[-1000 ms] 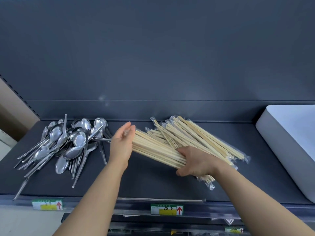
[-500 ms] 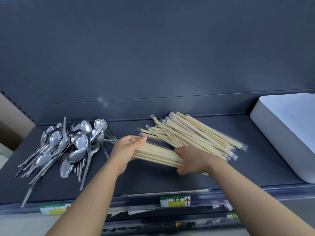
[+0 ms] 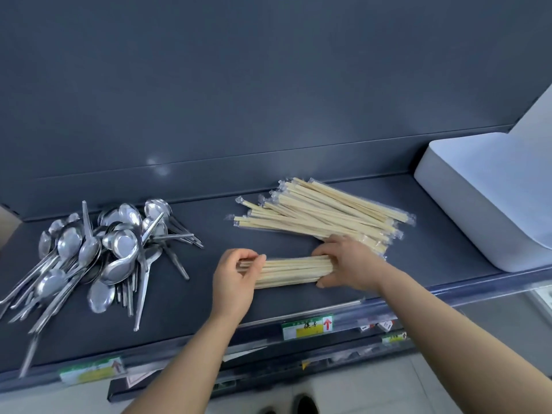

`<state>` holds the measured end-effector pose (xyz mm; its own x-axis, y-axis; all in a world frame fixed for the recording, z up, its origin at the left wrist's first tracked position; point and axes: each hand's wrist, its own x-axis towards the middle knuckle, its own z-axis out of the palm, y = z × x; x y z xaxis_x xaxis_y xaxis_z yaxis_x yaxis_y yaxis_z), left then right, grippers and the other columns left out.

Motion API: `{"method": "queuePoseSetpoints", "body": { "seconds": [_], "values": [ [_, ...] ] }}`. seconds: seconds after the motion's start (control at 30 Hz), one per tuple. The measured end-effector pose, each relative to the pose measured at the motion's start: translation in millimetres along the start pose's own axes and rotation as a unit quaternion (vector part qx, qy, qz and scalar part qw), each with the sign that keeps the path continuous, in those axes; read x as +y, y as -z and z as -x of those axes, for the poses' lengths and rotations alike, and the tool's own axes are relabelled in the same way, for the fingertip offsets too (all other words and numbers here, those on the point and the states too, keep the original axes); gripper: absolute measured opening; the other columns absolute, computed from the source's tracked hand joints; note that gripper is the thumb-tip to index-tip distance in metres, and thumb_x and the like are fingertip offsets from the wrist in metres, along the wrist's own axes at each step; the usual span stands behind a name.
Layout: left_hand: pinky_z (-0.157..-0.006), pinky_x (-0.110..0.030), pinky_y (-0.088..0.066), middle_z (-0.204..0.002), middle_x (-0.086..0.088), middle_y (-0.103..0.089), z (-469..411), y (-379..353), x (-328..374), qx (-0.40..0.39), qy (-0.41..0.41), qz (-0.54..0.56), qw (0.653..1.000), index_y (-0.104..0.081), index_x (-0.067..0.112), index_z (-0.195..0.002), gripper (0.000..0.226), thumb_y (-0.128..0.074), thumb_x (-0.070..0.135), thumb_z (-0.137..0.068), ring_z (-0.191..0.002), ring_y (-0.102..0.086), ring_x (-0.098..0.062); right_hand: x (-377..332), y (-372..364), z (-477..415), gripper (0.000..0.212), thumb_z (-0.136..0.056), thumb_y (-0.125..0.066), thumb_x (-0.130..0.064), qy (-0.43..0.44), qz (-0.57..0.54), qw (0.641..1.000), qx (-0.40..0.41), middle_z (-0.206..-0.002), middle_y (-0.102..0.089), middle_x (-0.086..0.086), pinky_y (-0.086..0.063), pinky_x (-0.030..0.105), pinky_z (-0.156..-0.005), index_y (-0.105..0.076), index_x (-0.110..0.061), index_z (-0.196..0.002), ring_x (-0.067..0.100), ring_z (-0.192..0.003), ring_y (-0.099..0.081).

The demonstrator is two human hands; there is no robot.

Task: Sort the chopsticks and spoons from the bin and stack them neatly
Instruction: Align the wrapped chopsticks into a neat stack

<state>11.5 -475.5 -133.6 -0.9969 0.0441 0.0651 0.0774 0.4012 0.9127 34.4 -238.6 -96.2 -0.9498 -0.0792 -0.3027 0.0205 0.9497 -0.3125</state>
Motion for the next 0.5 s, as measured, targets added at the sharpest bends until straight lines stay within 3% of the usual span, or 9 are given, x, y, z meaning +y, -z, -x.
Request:
{"method": "queuePoseSetpoints", "body": {
  "seconds": [0.13, 0.27, 0.4, 0.5],
  "values": [
    [-0.088, -0.024, -0.048, -0.099, 0.012, -0.065, -1.0, 7.9, -11.6, -0.031, -0.027, -0.057, 0.998, -0.071, 0.022, -0.095, 0.012, -0.072, 0.025, -0.084, -0.099, -0.060, -0.007, 6.4, -9.2, 13.8, 0.082, -0.065, -0.074, -0.059, 0.003, 0.025, 0.999, 0.038, -0.139, -0.042, -0.008, -0.035, 0.036, -0.108, -0.044, -0.037, -0.138, 0.017, -0.129, -0.038],
    [-0.093, -0.006, -0.038, -0.118, 0.015, -0.062, 3.8, 14.7, -6.3, -0.049, 0.017, -0.013, 0.999, -0.066, 0.021, -0.118, 0.030, -0.068, 0.019, -0.088, -0.112, -0.056, -0.001, 24.0, -20.8, 33.8, 0.089, -0.057, -0.078, -0.058, -0.007, -0.069, 0.992, 0.103, -0.139, -0.045, -0.012, -0.034, 0.036, -0.110, -0.046, -0.036, -0.137, 0.013, -0.130, -0.039],
    [-0.097, -0.011, -0.032, -0.129, 0.020, -0.054, 13.7, 14.3, -1.6, -0.068, 0.052, 0.003, 0.996, -0.057, 0.028, -0.131, 0.036, -0.056, 0.018, -0.096, -0.120, -0.047, 0.003, 18.4, -31.6, 36.4, 0.088, -0.063, -0.086, -0.041, -0.010, -0.205, 0.972, 0.116, -0.132, -0.041, -0.017, -0.029, 0.022, -0.109, -0.045, -0.031, -0.139, 0.006, -0.128, -0.037],
    [-0.097, -0.015, -0.032, -0.134, 0.017, -0.052, 21.0, 17.7, -1.7, -0.065, 0.070, 0.013, 0.995, -0.051, 0.030, -0.135, 0.037, -0.048, 0.019, -0.100, -0.123, -0.048, -0.001, 22.6, -25.1, 34.4, 0.082, -0.063, -0.087, -0.038, -0.030, -0.299, 0.948, 0.108, -0.130, -0.051, -0.015, -0.036, 0.023, -0.106, -0.049, -0.030, -0.136, 0.003, -0.121, -0.047]
  ]
}}
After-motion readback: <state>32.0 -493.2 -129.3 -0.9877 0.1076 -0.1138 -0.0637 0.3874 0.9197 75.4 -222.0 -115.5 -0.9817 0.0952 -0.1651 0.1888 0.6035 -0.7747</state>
